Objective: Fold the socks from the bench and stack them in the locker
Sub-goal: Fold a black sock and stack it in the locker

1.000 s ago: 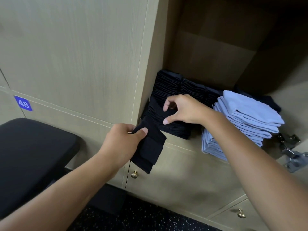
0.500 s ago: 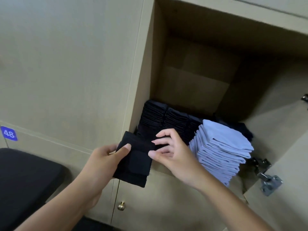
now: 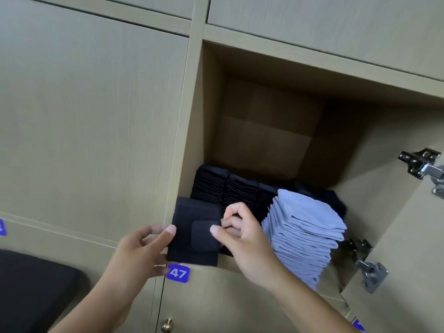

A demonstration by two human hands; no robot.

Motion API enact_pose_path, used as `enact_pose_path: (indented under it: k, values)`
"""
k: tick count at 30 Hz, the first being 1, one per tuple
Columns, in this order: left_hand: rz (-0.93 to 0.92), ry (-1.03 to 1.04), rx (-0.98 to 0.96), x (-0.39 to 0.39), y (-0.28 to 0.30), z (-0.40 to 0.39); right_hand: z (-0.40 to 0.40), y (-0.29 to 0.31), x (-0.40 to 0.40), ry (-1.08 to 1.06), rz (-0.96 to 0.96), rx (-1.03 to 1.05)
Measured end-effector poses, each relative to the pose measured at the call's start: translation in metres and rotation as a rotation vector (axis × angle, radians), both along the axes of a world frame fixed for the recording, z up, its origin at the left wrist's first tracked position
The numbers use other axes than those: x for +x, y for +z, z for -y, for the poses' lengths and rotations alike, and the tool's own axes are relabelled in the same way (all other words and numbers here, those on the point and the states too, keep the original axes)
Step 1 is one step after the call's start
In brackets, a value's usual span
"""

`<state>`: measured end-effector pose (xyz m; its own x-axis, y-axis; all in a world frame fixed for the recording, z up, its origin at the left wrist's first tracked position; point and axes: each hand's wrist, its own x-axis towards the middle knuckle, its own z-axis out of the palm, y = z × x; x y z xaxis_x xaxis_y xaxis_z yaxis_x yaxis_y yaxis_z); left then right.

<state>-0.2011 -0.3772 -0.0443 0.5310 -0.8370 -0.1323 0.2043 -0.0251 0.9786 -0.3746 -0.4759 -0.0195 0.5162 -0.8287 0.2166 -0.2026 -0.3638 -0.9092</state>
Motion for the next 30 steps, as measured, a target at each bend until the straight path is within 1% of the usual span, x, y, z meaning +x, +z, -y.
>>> enact_pose_path:
  k: [3,6,9,12,15,18,23,30]
  values:
    - [0.105,-0.015,-0.004,0.0,-0.004,0.002,0.011,0.016,-0.006,-0.086,0.054,-0.063]
    - [0.341,-0.038,0.009,-0.005,-0.008,0.003,0.03,0.033,-0.011,-0.16,0.054,-0.08]
    - [0.549,-0.048,0.046,-0.009,-0.013,0.002,0.057,0.052,-0.013,-0.202,0.053,-0.043]
    - [0.72,-0.043,0.072,-0.009,-0.015,0.0,0.091,0.075,-0.012,-0.265,0.079,0.053]
    - [0.776,-0.046,0.078,-0.01,-0.014,-0.001,0.123,0.091,-0.01,-0.276,0.107,0.197]
    - [0.809,-0.051,0.087,-0.01,-0.014,-0.001,0.151,0.099,-0.008,-0.3,0.067,0.261]
    - [0.852,-0.049,0.1,-0.008,-0.015,-0.001,0.187,0.096,-0.008,-0.324,-0.018,0.225]
    - [0.867,-0.05,0.113,-0.009,-0.016,-0.001,0.197,0.089,-0.003,-0.323,-0.111,0.233]
